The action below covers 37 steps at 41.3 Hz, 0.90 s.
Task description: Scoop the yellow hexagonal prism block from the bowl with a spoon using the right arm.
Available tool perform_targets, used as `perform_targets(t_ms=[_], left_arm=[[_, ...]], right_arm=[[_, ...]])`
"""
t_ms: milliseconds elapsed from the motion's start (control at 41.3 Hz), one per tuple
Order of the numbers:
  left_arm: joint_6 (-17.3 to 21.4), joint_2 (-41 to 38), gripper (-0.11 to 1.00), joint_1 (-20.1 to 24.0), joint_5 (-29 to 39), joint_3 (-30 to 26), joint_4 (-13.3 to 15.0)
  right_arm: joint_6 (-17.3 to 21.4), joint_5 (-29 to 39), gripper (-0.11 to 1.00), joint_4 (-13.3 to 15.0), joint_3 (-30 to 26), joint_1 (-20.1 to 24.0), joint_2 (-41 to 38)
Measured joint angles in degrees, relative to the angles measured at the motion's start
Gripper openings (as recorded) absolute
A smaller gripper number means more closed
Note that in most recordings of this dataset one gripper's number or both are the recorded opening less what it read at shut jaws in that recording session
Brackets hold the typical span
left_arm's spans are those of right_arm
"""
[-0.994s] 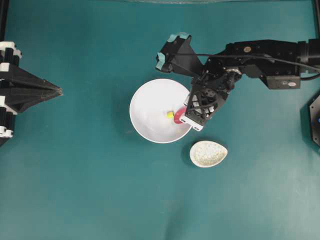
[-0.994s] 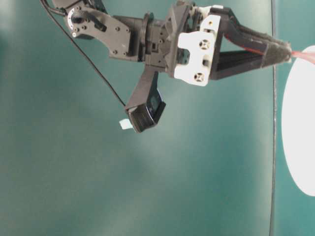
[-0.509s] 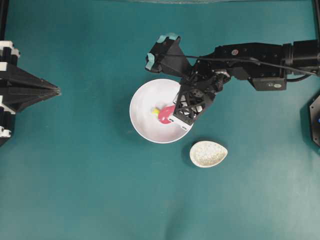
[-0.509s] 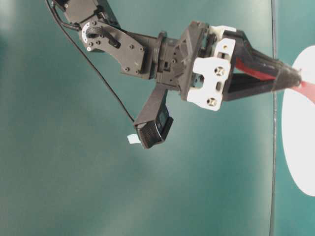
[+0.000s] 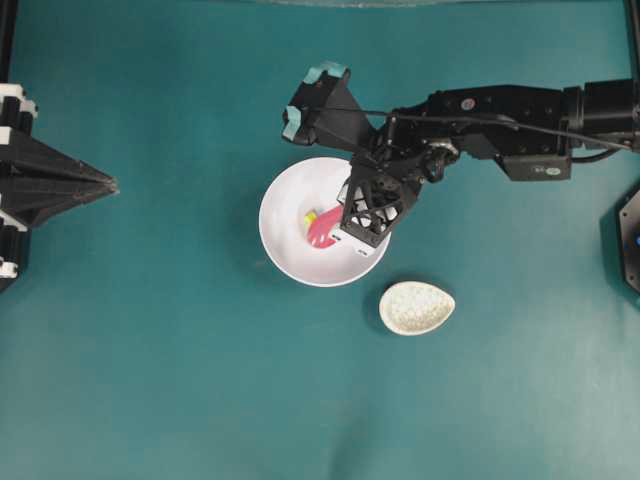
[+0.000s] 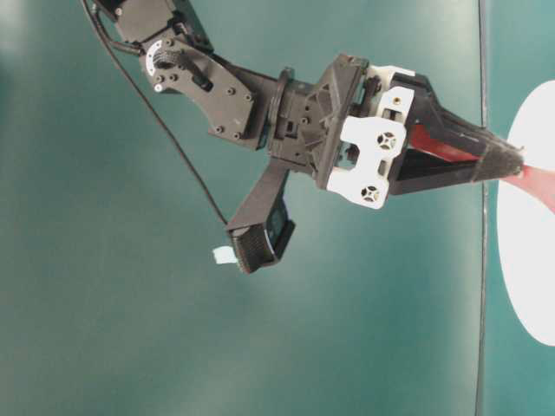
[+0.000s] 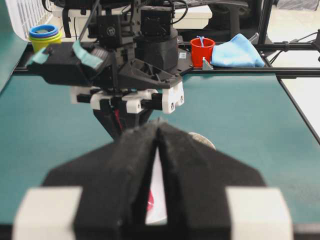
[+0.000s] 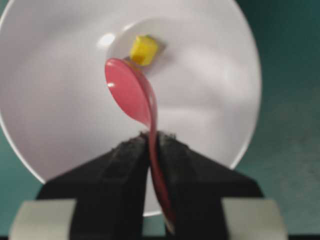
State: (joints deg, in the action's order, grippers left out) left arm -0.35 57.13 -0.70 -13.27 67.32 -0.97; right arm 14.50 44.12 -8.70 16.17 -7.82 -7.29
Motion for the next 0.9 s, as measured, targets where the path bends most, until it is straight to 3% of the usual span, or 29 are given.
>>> perform_targets(t_ms=[315, 606, 897], left_arm=[[0.0, 0.0, 0.07, -0.1, 0.1, 0.1, 0.1], [0.0, 0.0, 0.07, -0.1, 0.2, 0.0, 0.1], [0.0, -0.1, 0.07, 0.0, 0.2, 0.1, 0.1]], right_arm=[[0.1, 5.4, 0.12, 5.7, -1.0, 0.1, 6.0], [0.9, 13.1, 0.12, 6.0, 0.1, 0.4, 11.2], [3.2, 17.2, 0.12, 6.0, 1.7, 3.3, 12.2]])
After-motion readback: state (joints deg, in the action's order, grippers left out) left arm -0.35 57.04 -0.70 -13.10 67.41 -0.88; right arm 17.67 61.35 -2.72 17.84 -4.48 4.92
